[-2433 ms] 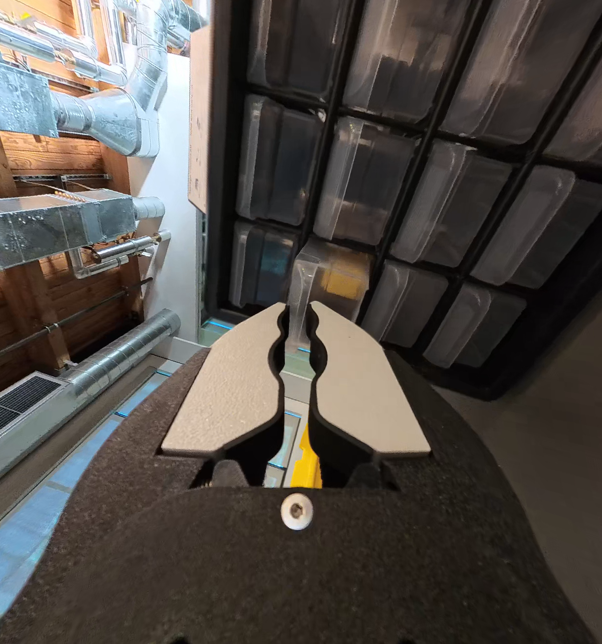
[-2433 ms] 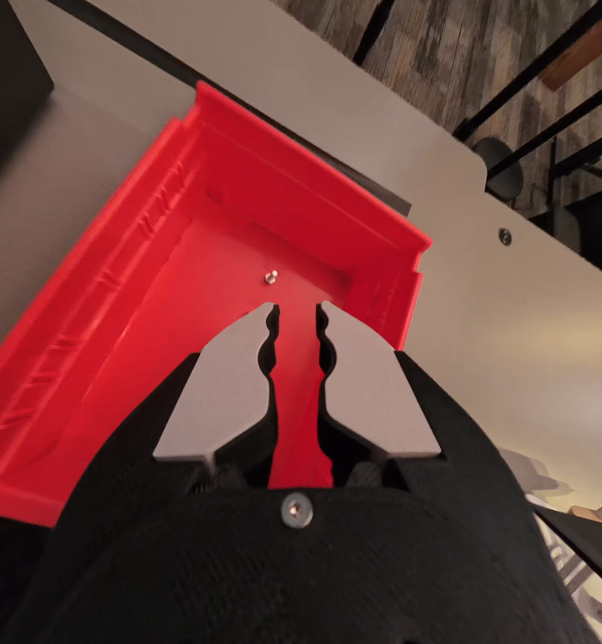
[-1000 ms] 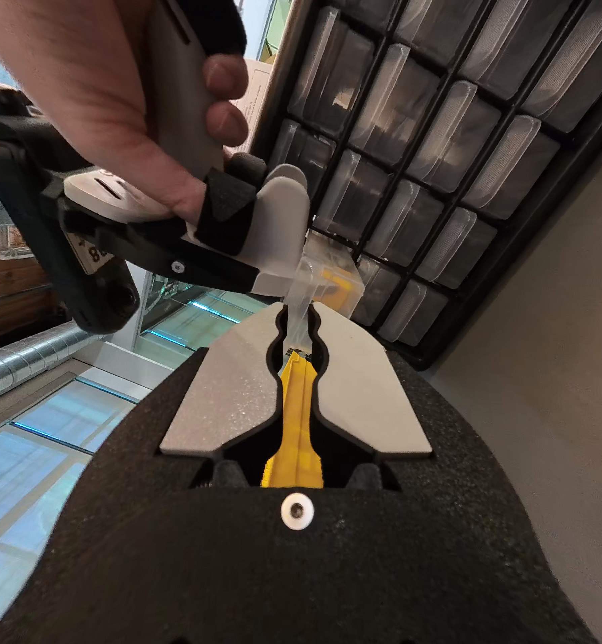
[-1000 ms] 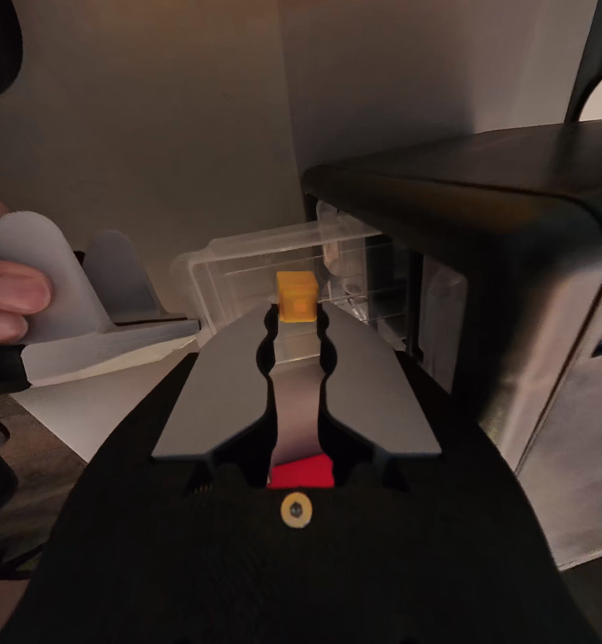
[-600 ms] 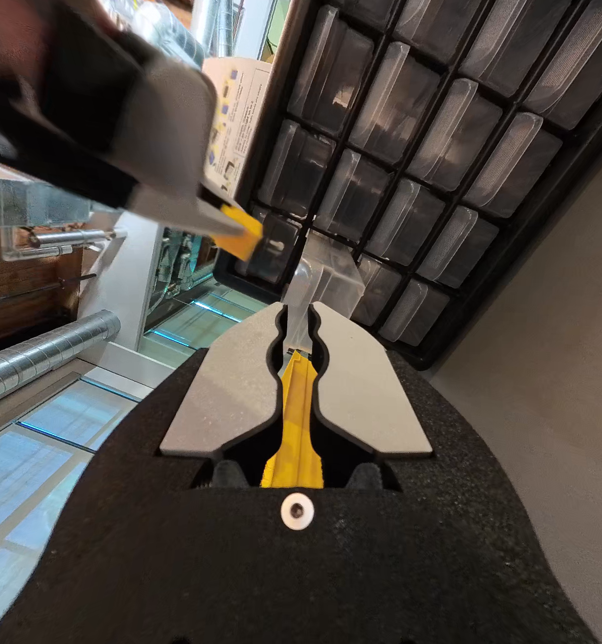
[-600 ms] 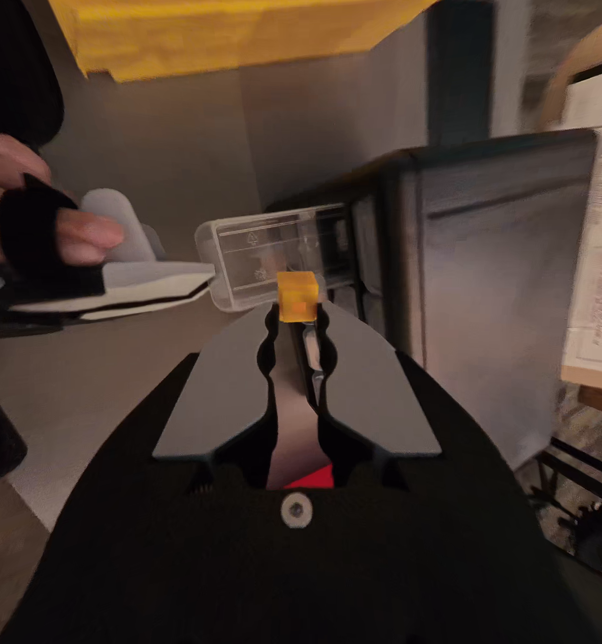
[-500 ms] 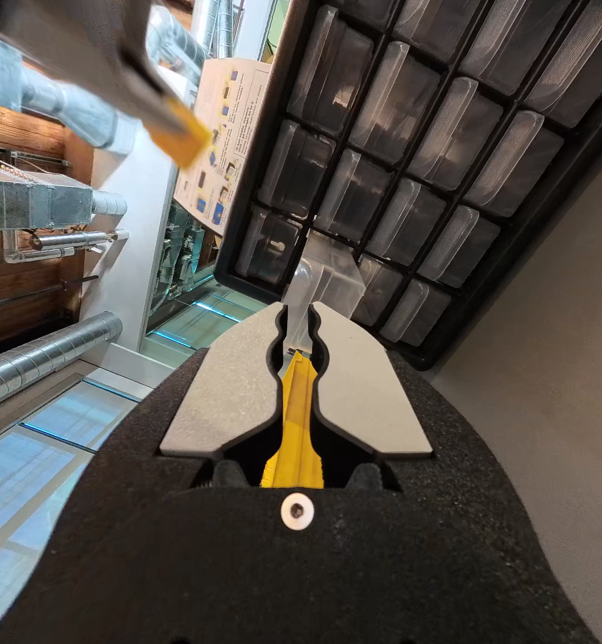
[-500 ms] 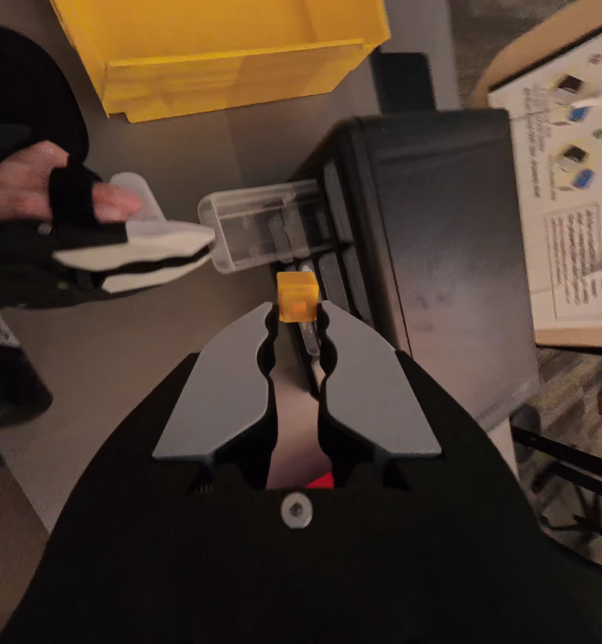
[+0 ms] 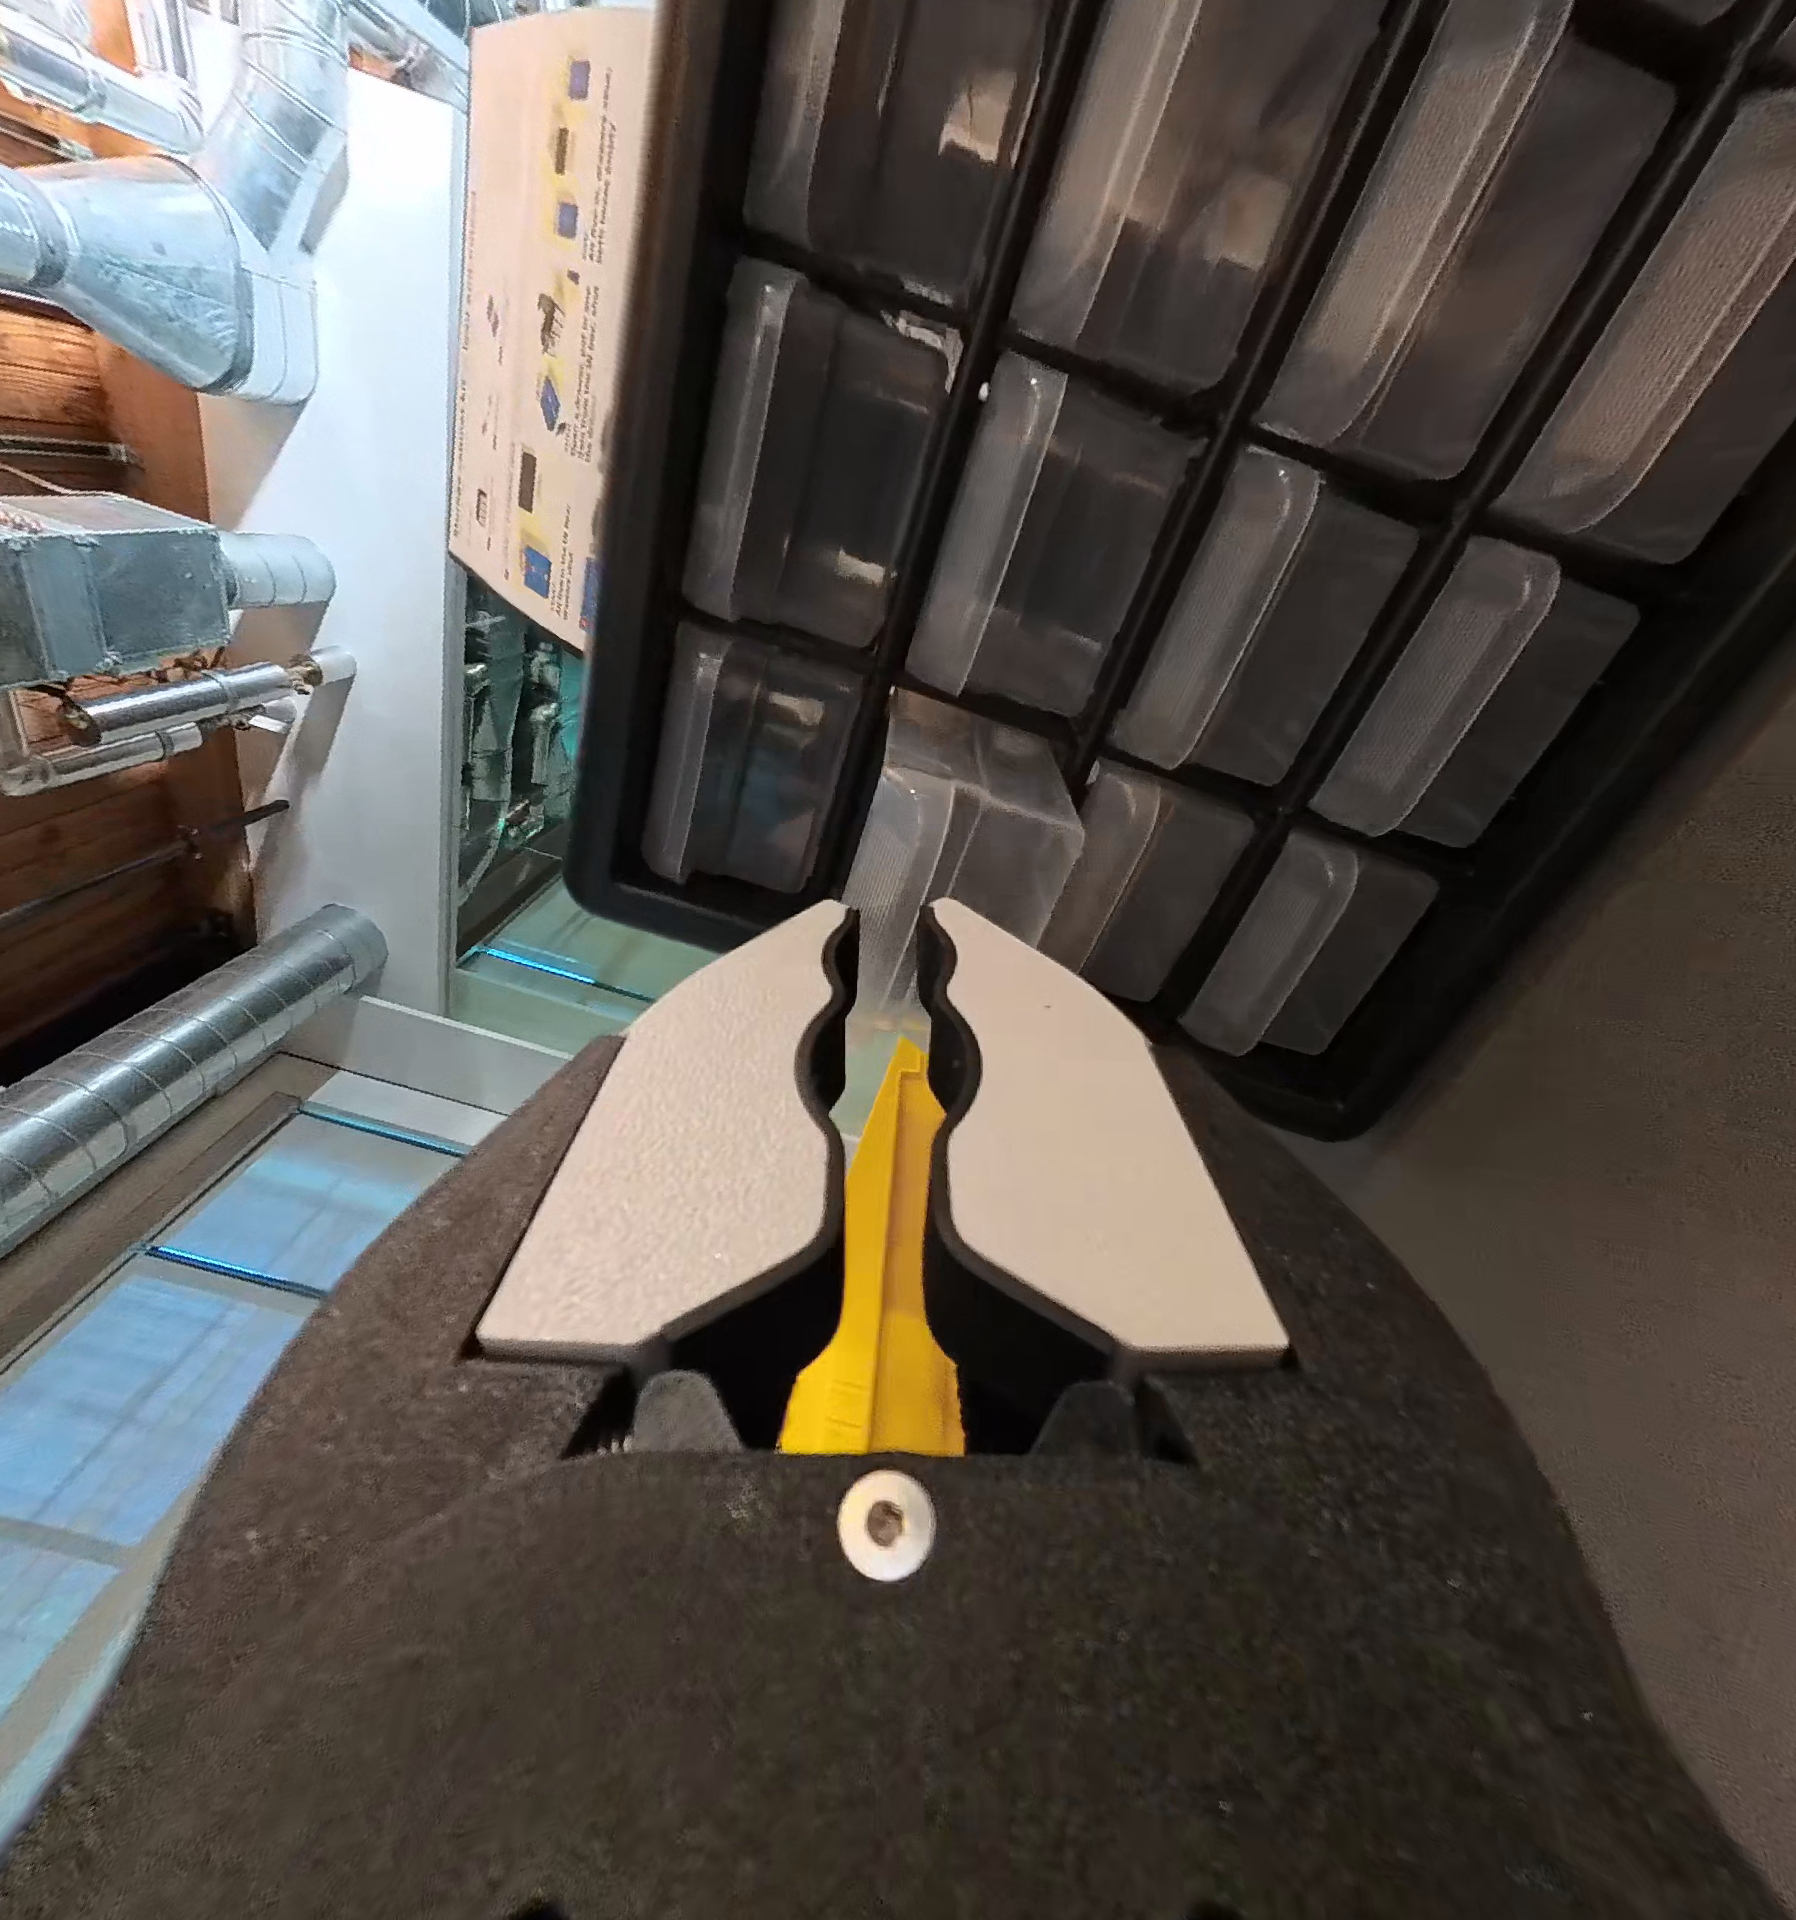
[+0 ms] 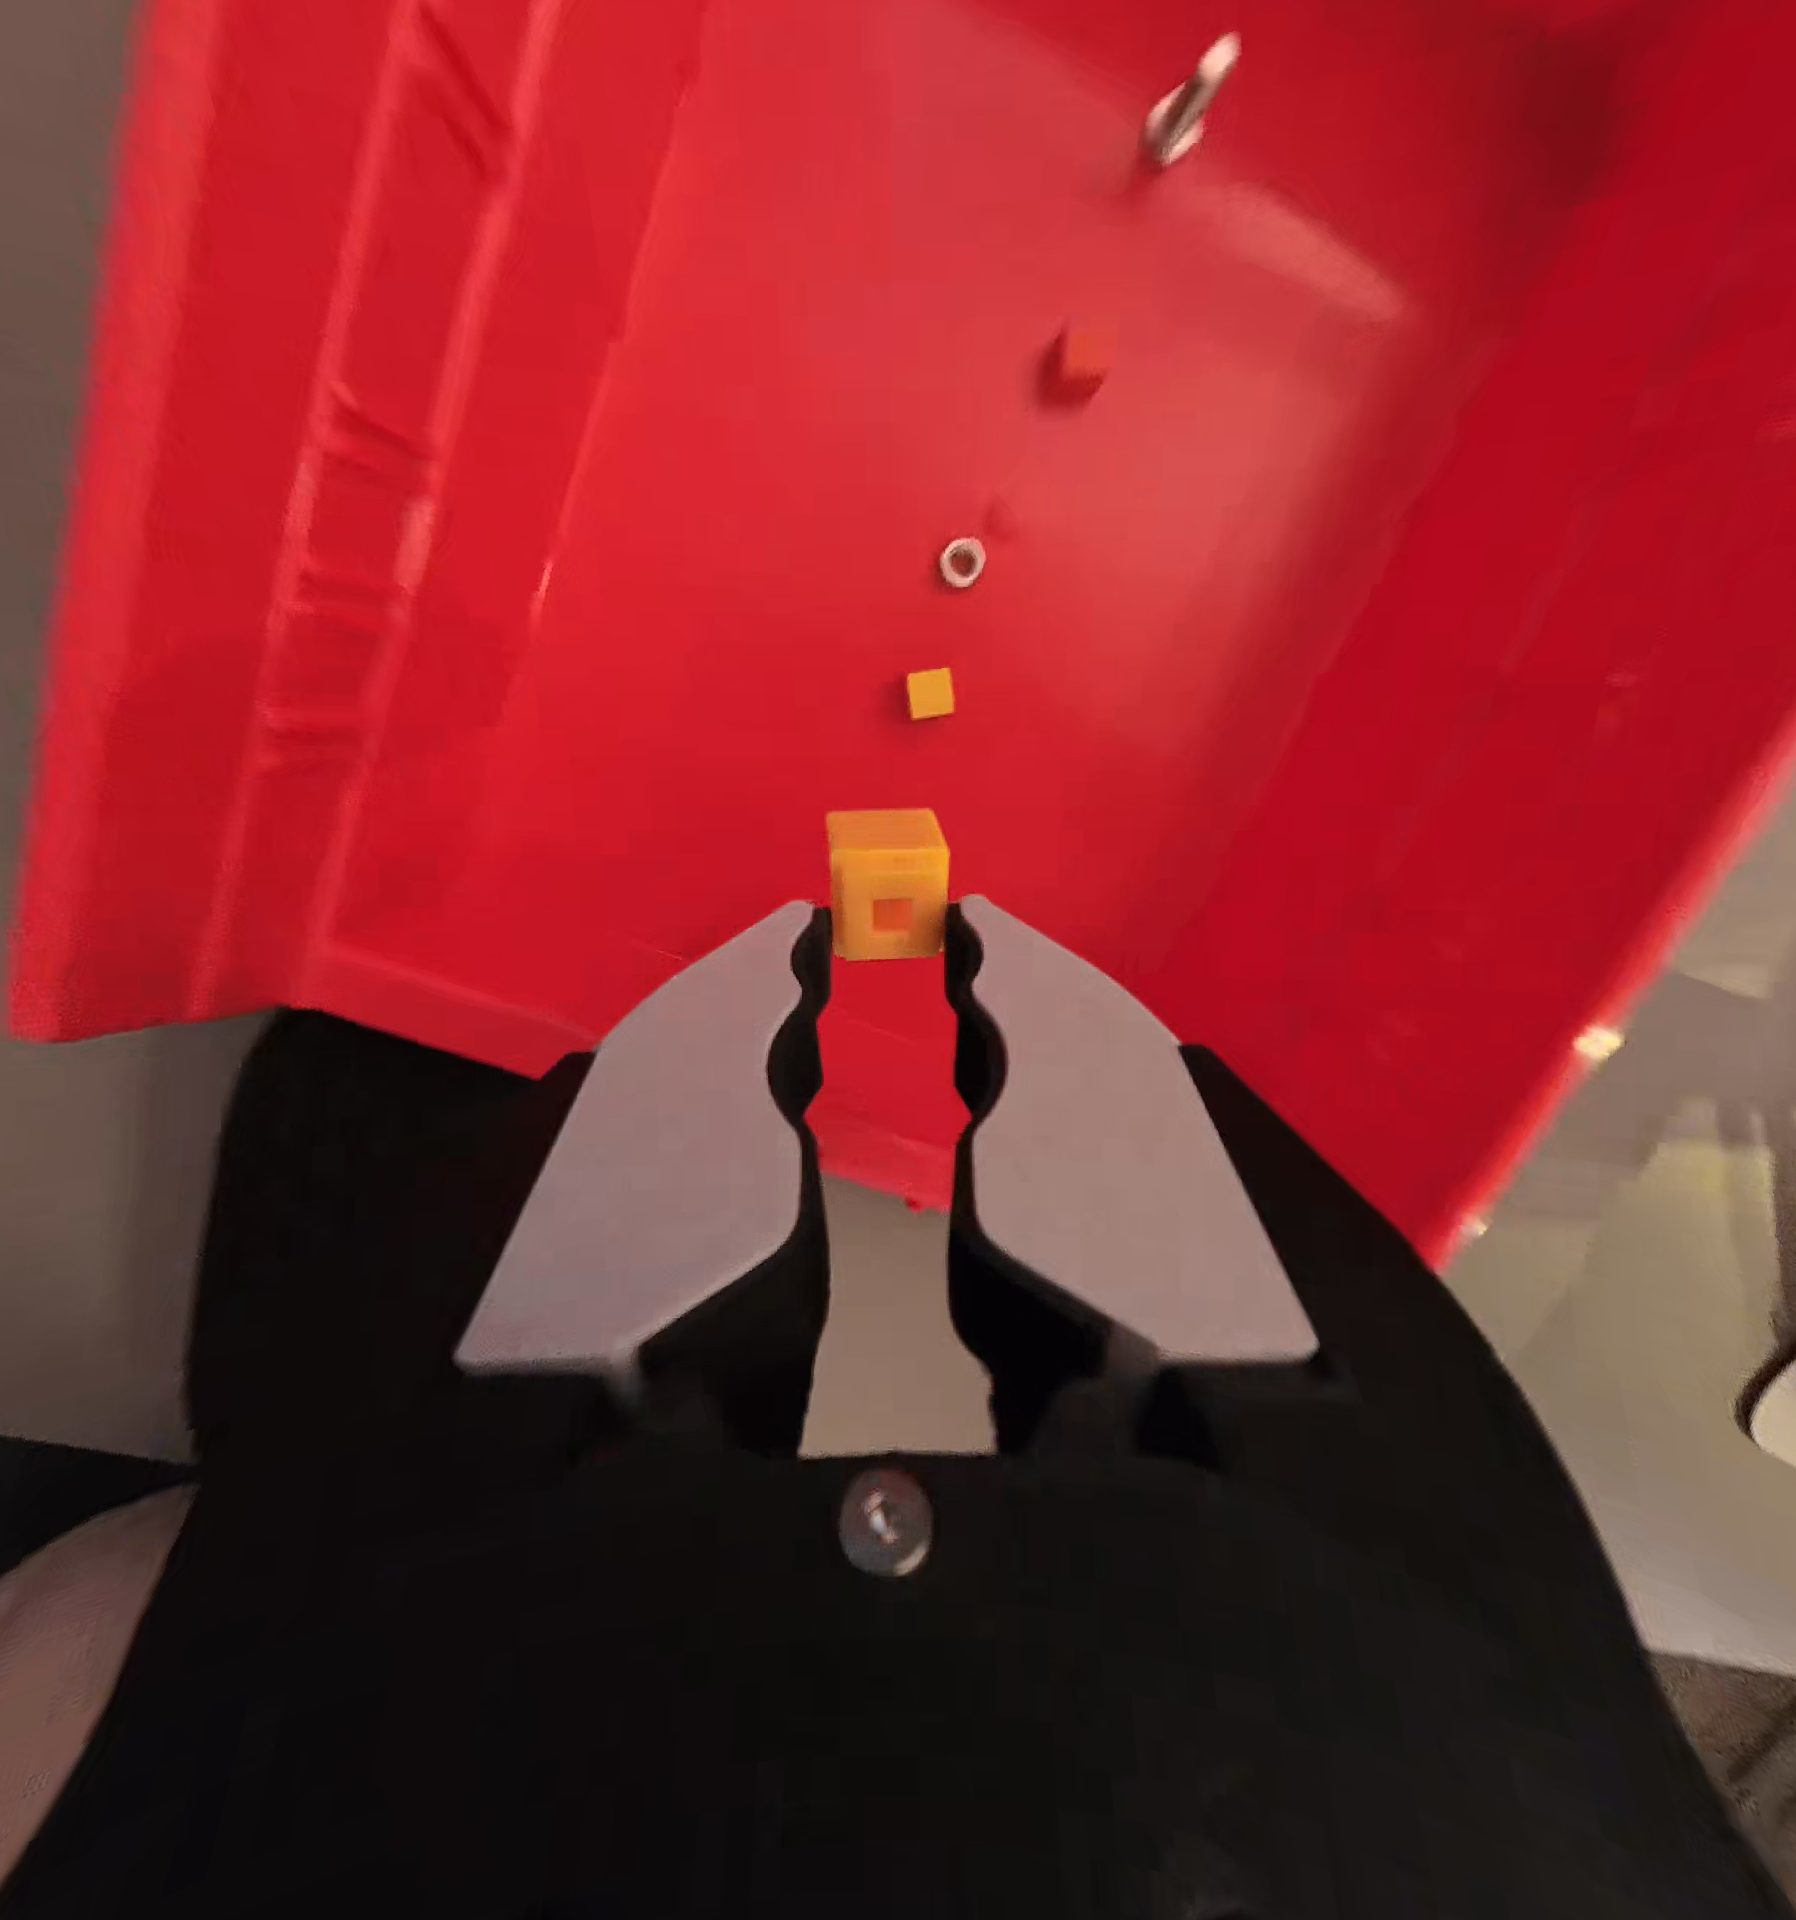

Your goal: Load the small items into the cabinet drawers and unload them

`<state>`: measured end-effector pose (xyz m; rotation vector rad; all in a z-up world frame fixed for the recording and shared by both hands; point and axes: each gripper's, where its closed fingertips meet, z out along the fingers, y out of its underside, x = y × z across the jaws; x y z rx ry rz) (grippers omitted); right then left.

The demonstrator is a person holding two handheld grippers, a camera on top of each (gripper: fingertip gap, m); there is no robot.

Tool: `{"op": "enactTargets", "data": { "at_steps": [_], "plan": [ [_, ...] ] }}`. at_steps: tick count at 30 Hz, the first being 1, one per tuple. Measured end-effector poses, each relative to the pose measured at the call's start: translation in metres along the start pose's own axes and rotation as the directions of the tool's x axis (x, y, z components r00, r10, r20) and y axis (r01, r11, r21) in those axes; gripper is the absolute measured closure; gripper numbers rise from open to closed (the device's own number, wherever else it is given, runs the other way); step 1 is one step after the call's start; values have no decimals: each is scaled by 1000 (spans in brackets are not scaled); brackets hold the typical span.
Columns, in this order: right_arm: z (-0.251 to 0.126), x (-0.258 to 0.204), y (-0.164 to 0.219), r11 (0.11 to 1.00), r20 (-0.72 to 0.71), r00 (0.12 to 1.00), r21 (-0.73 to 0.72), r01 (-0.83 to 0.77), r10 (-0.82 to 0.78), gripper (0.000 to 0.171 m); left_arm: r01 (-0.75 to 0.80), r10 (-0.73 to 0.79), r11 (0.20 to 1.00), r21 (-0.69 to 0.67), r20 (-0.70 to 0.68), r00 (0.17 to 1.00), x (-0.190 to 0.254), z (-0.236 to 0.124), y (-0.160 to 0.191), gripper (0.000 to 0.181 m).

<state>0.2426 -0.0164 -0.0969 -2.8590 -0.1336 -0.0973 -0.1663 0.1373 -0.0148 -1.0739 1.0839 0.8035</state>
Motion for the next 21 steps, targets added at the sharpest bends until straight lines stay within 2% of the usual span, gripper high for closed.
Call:
{"op": "enactTargets", "data": {
  "at_steps": [4, 10, 13, 17, 21],
  "plan": [
    [25, -4, 16, 994, 36, 998, -85, 62, -59, 149, -58, 58, 998, -35, 8, 998, 1, 13, 0, 172],
    [48, -11, 16, 986, 118, 988, -127, 112, -97, 149, -88, 89, 994, -69, 17, 996, 1, 27, 0, 172],
    [47, -11, 7, 985, 104, 987, -108, 133, -122, 149, -121, 123, 990, -76, 25, 992, 1, 31, 0, 173],
    [56, -6, 14, 962, 49, 987, -221, 162, -155, 149, -153, 156, 985, -80, 35, 987, 1, 36, -1, 173],
    [61, -6, 12, 959, 23, 985, -222, 174, -173, 147, -131, 133, 989, -72, 34, 990, 1, 40, 0, 173]
  ]
}}
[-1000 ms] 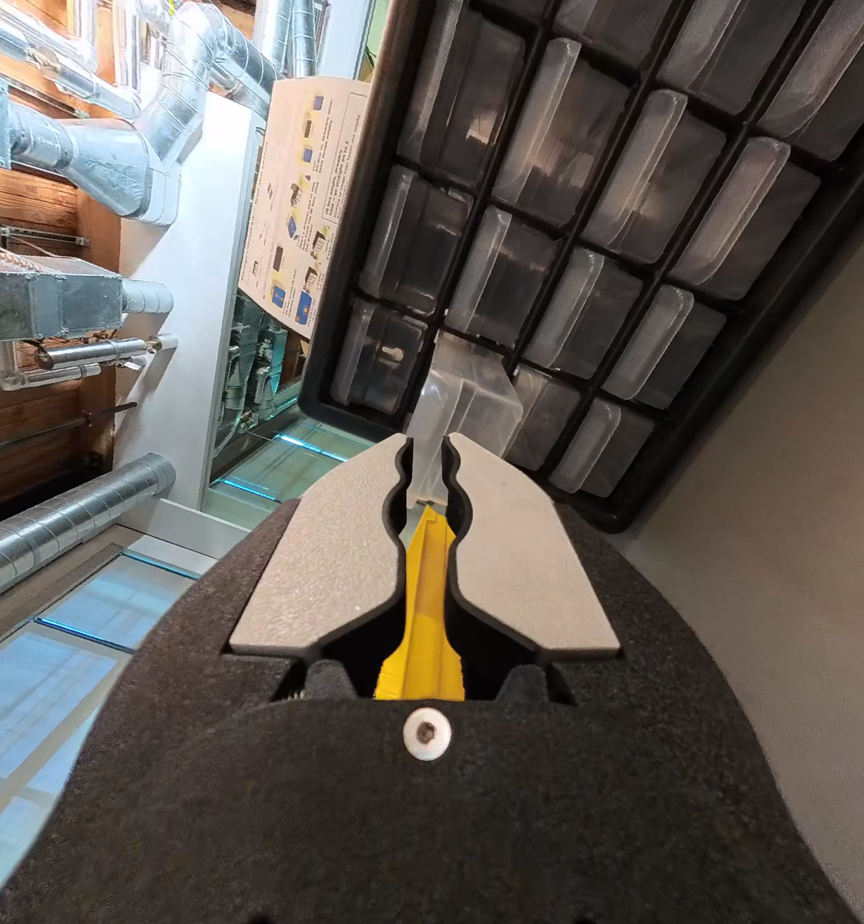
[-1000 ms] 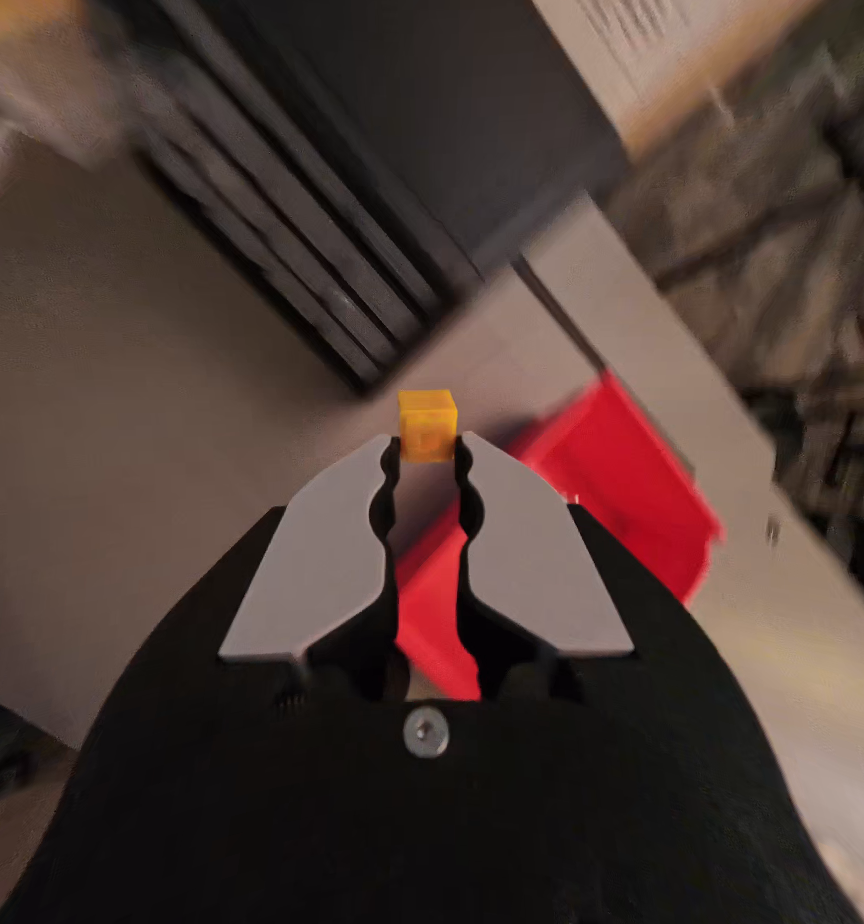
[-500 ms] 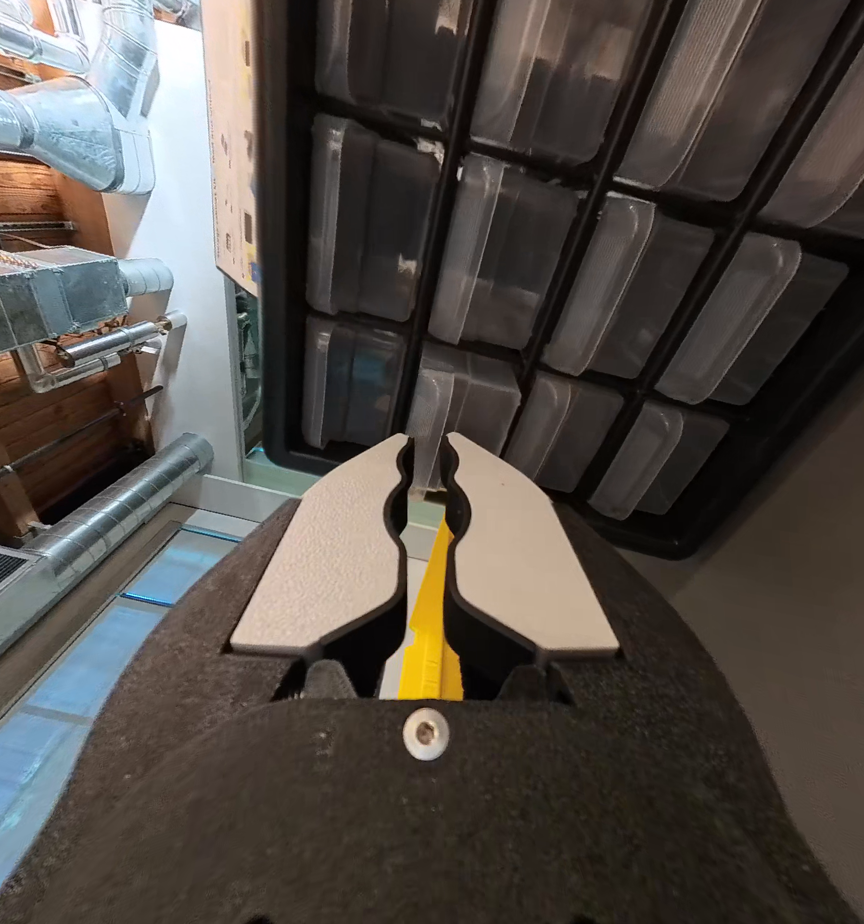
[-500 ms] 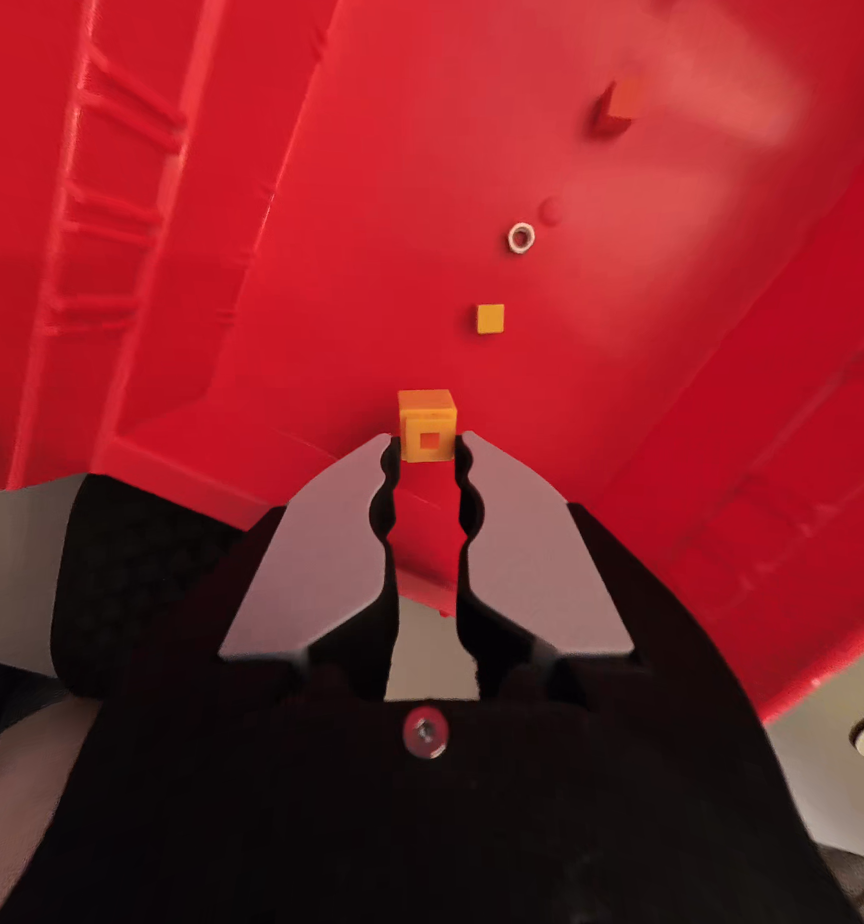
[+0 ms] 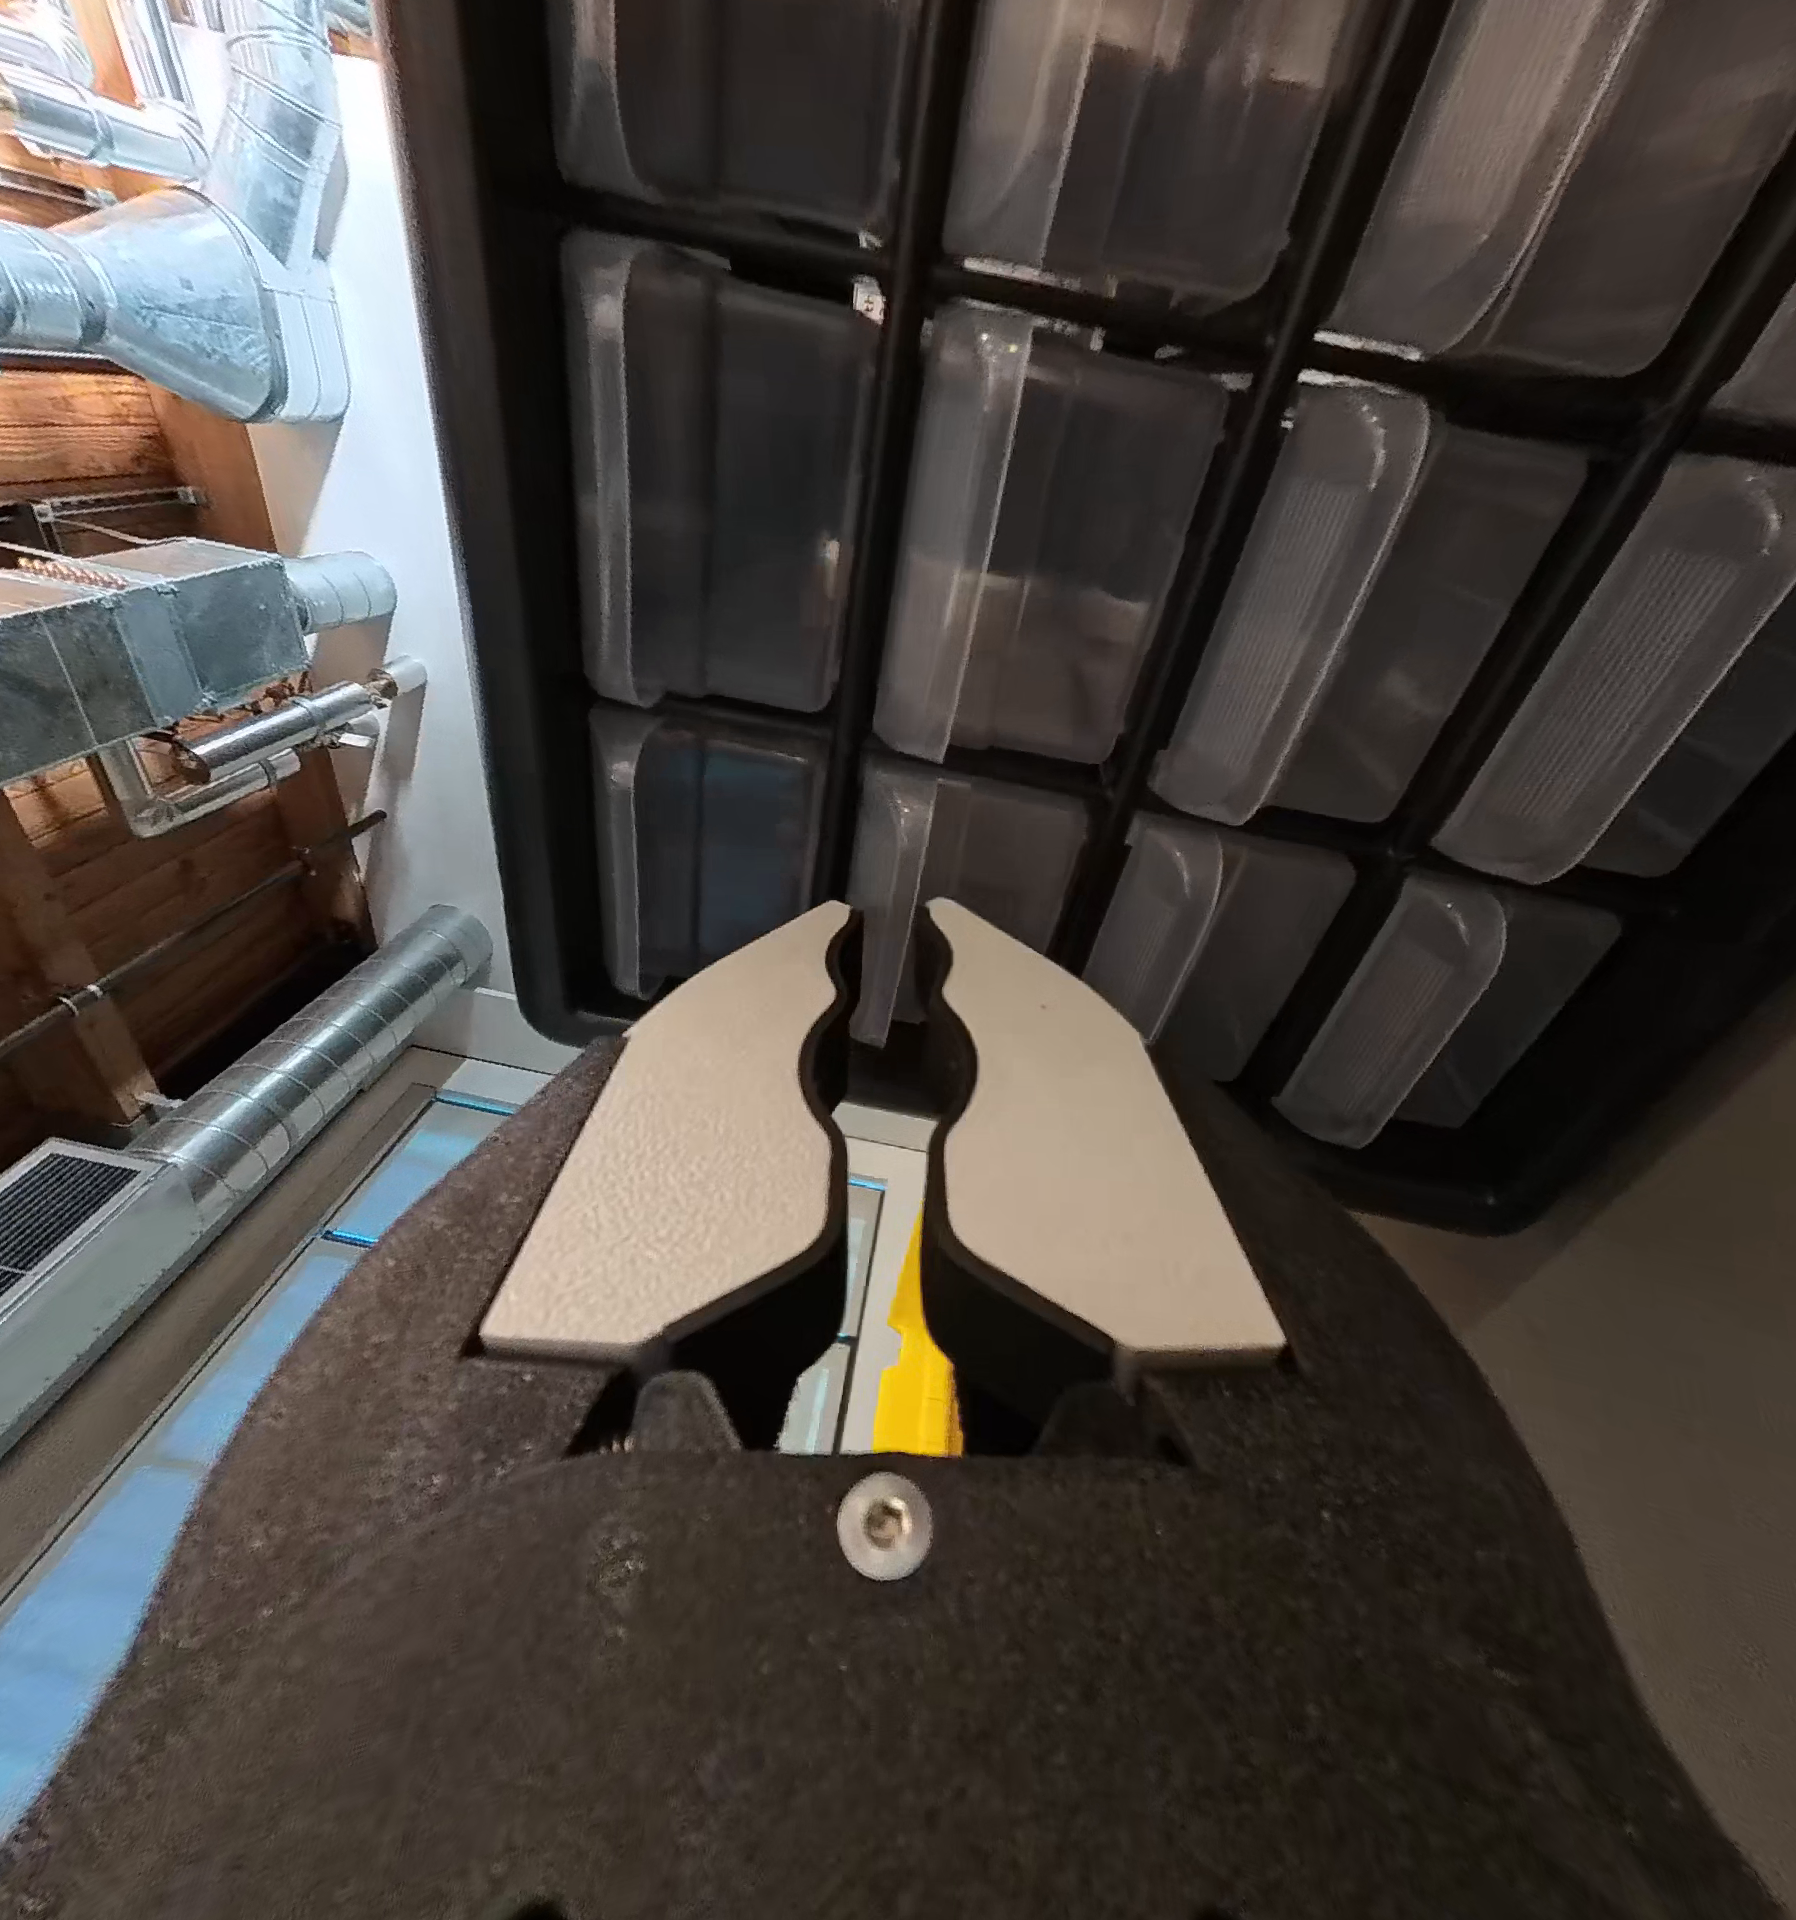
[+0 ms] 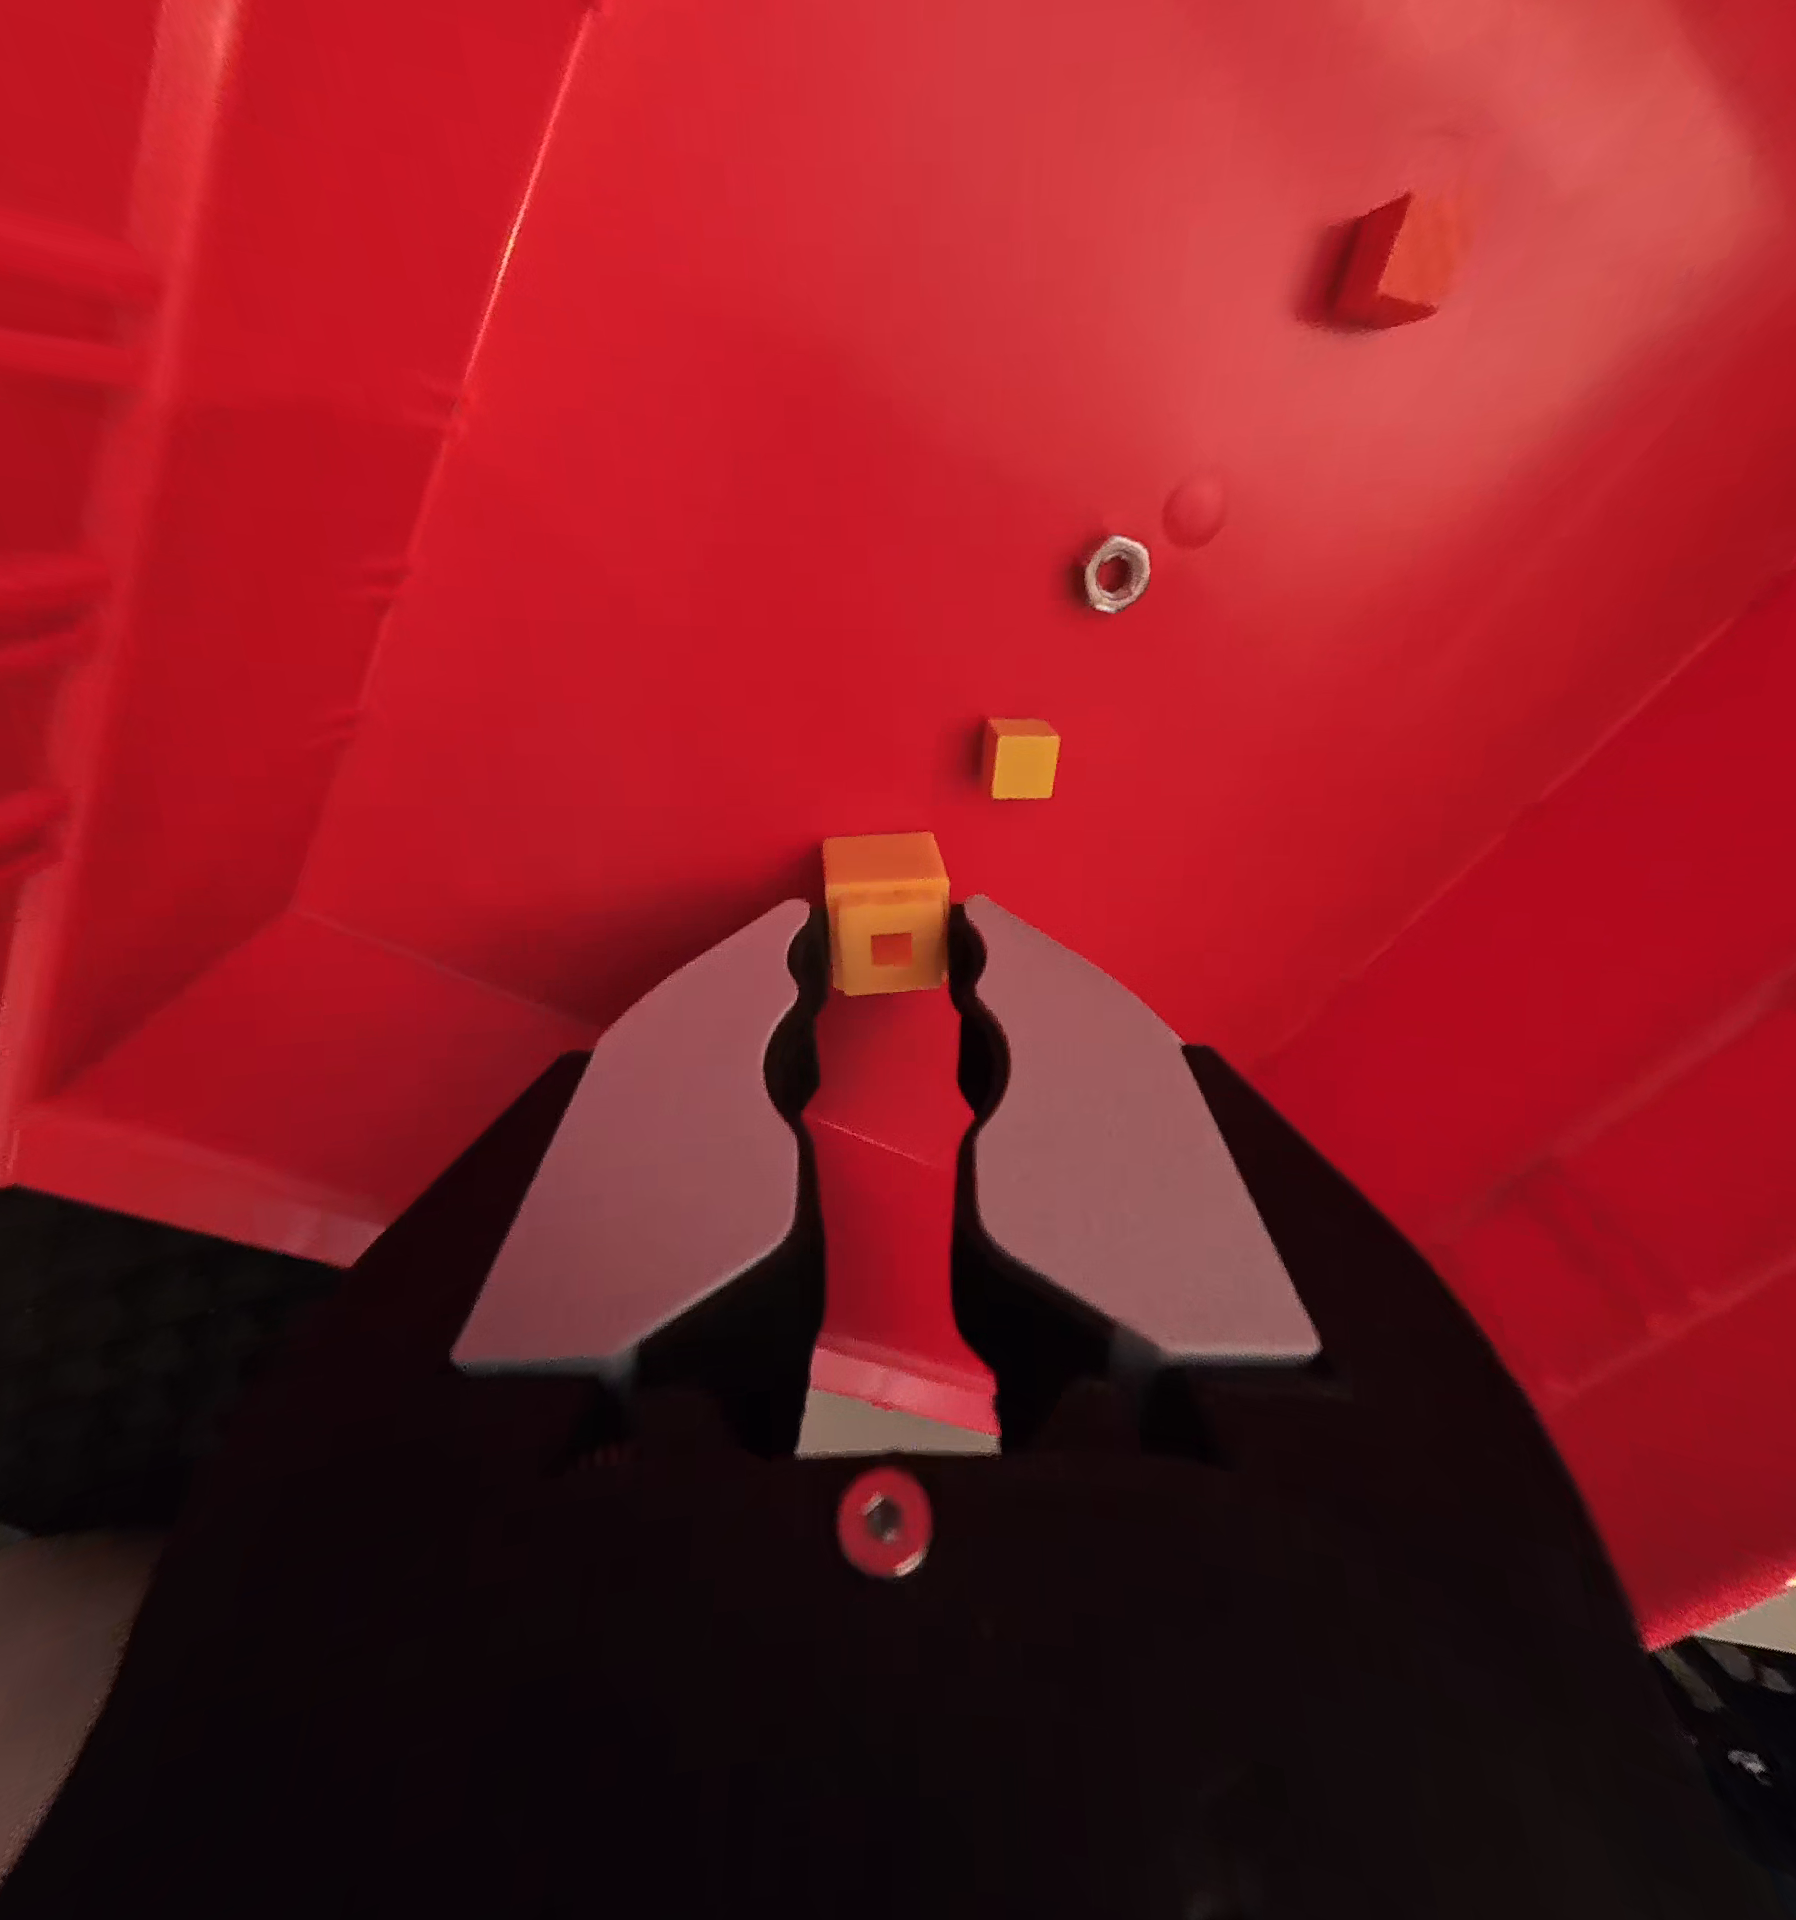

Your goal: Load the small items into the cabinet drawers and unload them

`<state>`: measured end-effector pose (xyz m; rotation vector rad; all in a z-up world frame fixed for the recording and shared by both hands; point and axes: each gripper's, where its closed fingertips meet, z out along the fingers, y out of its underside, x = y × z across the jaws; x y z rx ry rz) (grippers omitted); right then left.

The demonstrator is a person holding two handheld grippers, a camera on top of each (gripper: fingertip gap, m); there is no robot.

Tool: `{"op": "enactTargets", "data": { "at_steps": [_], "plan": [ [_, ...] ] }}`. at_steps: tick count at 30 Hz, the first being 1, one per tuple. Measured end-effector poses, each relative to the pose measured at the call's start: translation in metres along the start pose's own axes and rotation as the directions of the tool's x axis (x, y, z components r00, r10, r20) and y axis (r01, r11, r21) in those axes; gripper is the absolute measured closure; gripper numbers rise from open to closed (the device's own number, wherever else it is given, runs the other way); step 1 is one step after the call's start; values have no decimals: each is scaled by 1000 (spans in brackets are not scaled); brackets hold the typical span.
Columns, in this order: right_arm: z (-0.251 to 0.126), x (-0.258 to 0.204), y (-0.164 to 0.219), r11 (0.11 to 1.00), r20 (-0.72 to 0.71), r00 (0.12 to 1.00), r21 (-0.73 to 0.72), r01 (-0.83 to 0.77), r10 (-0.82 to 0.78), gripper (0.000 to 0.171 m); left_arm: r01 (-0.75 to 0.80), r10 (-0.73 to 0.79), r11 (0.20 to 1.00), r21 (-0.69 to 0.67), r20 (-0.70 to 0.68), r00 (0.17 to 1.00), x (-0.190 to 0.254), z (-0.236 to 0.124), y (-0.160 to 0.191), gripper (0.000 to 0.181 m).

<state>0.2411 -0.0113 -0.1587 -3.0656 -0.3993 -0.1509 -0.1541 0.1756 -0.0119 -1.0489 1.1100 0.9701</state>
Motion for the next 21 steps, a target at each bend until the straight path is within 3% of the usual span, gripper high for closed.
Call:
{"op": "enactTargets", "data": {
  "at_steps": [3, 6, 8, 11, 14, 21],
  "plan": [
    [-7, 1, -4, 994, 13, 1000, 110, -17, 15, 142, 24, -24, 1000, 7, -7, 1000, 0, 1, 0, 173],
    [-32, 4, -18, 929, 34, 999, 369, -10, -3, 133, 48, -48, 999, 6, -11, 999, 0, 2, 0, 172],
    [-58, 6, -37, 814, 53, 998, 581, -12, -23, 133, 86, -86, 996, 2, -1, 996, 0, 0, 0, 172],
    [-103, -1, -62, 559, 101, 990, 829, -30, -97, 137, 88, -89, 996, 23, 23, 996, -1, -12, -2, 173],
    [-130, -5, -69, 407, 138, 981, 911, -73, -133, 140, 73, -75, 995, 68, 28, 997, 0, -21, -7, 179],
    [-138, -15, -72, 339, 104, 981, 940, -42, -166, 142, 70, -70, 997, 18, 25, 997, -2, -5, -1, 180]
  ]
}}
